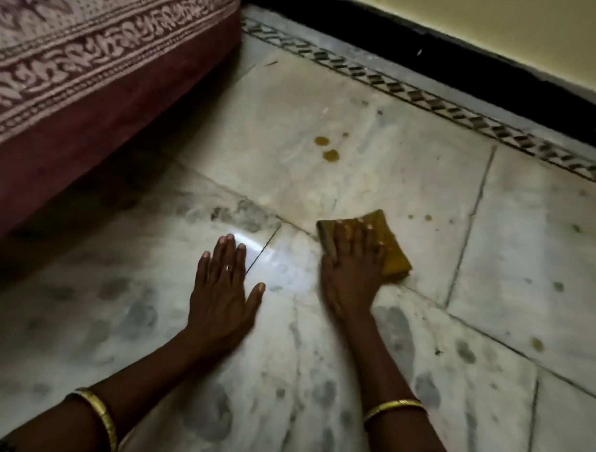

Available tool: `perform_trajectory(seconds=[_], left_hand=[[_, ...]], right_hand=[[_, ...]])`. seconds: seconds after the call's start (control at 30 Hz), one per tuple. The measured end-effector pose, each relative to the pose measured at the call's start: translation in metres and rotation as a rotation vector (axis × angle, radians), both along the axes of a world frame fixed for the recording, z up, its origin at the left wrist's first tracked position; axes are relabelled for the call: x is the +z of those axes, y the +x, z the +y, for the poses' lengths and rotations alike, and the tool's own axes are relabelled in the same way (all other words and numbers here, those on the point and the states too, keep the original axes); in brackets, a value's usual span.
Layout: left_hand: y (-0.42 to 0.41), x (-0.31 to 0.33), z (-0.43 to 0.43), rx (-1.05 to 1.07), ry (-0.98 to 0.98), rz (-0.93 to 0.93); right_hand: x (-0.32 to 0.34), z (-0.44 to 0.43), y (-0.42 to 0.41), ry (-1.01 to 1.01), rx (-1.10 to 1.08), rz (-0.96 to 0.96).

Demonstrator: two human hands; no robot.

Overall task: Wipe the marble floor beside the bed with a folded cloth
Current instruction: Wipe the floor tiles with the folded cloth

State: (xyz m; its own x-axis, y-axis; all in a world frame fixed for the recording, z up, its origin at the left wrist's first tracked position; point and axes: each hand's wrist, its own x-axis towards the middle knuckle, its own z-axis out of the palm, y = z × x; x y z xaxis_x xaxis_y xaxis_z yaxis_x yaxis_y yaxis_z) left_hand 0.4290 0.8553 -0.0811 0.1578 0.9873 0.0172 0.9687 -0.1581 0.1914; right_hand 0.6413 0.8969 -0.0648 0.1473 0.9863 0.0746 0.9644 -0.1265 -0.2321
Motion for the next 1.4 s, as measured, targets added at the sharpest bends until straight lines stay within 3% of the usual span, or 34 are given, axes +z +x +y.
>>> perform_trajectory(seconds=[0.13,0.27,0.43,0.53,0.63,0.73,0.87,1.07,1.27,1.4], left_hand=[[0.000,0.005,0.006,-0.054,-0.007,0.110],[0.014,0.010,0.002,-0.009,-0.027,0.089],[0.061,0.011,-0.001,-0.179,0.010,0.044],[0.090,0.007,0.003,-0.353,0.030,0.065],[0.111,0.003,0.001,-0.379,0.015,0.012],[0.130,0.001,0.000,-0.440,-0.004,-0.021],[0.156,0.002,0.000,-0.557,-0.008,-0.050],[0.206,-0.001,-0.025,-0.699,-0.024,-0.101],[0.238,-0.004,-0.032,-0.777,-0.012,-0.089],[0.250,-0.004,-0.035,-0.813,-0.010,-0.079]], right_hand=[[0.007,-0.039,-0.010,0.000,0.154,0.017],[0.006,-0.112,0.012,0.048,0.188,-0.017],[-0.001,-0.161,0.085,-0.002,-0.018,-0.013],[-0.001,-0.139,0.117,0.040,-0.178,-0.001],[-0.002,-0.103,0.112,0.014,-0.301,0.016],[0.000,-0.099,0.100,-0.008,-0.268,-0.012],[0.003,-0.156,0.095,0.003,-0.160,-0.034],[0.000,-0.246,0.137,-0.021,-0.412,-0.047],[0.001,-0.199,0.192,-0.033,-0.621,-0.014],[0.001,-0.195,0.184,-0.032,-0.577,-0.018]])
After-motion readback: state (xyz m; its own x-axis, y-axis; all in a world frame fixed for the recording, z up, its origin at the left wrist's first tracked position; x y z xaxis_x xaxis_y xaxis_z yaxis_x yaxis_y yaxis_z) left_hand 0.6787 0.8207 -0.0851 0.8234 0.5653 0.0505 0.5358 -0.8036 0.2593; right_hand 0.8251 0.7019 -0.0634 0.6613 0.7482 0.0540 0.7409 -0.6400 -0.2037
